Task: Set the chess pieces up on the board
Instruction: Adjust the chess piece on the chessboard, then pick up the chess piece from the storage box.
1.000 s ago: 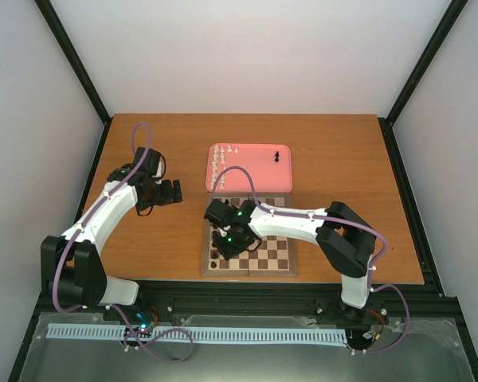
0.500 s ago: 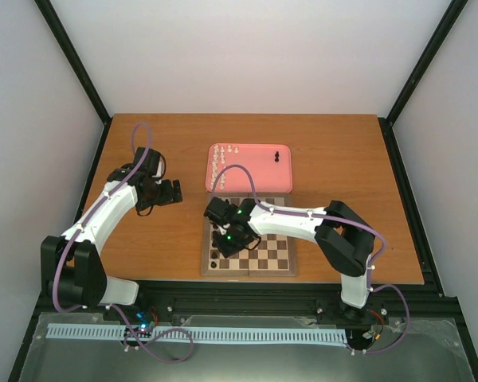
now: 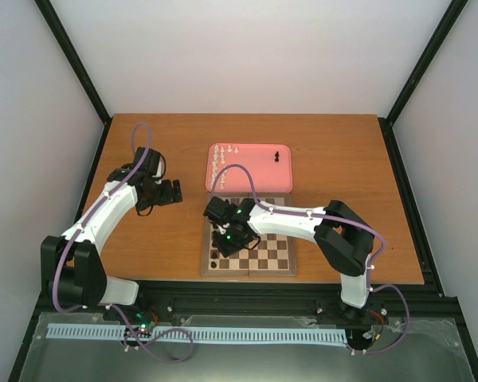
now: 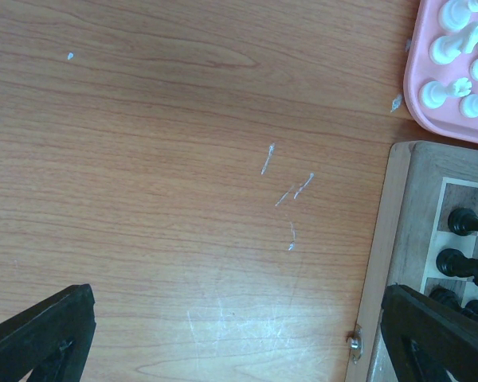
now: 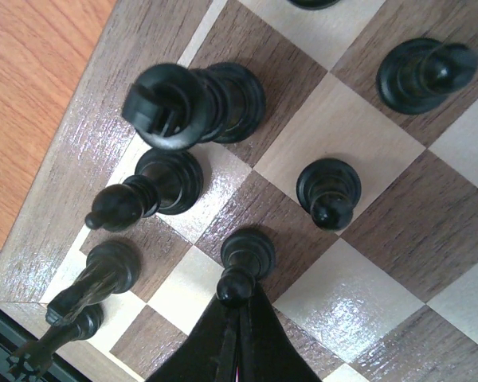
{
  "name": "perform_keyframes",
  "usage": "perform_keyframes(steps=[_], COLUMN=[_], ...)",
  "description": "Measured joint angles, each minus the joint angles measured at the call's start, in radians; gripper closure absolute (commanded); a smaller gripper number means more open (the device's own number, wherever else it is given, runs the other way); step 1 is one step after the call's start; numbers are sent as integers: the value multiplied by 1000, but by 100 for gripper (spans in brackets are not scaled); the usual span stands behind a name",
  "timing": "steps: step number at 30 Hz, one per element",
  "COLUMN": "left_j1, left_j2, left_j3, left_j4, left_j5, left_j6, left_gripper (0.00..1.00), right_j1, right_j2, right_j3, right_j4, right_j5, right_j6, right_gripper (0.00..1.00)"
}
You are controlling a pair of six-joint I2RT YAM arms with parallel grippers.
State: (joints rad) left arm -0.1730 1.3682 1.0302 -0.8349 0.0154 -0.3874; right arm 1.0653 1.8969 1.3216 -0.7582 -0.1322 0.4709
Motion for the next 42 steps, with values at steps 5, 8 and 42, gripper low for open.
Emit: perform_keyframes(steps=[5, 8, 42], left_j1=[0, 0, 0], left_j2=[0, 0, 24], left_j3=[0, 0, 0], left_j4=[0, 0, 6], left_j5=[0, 0, 32], left_j6=[0, 0, 3], left_gripper=[0, 0, 0], right_j1=[0, 0, -666], right_j2=[-15, -56, 495], right_j3=[-15, -41, 837], right_j4=[-6, -44, -166], right_j5=[4, 24, 275], right_j6=[0, 4, -146], right_gripper=[90, 75, 48])
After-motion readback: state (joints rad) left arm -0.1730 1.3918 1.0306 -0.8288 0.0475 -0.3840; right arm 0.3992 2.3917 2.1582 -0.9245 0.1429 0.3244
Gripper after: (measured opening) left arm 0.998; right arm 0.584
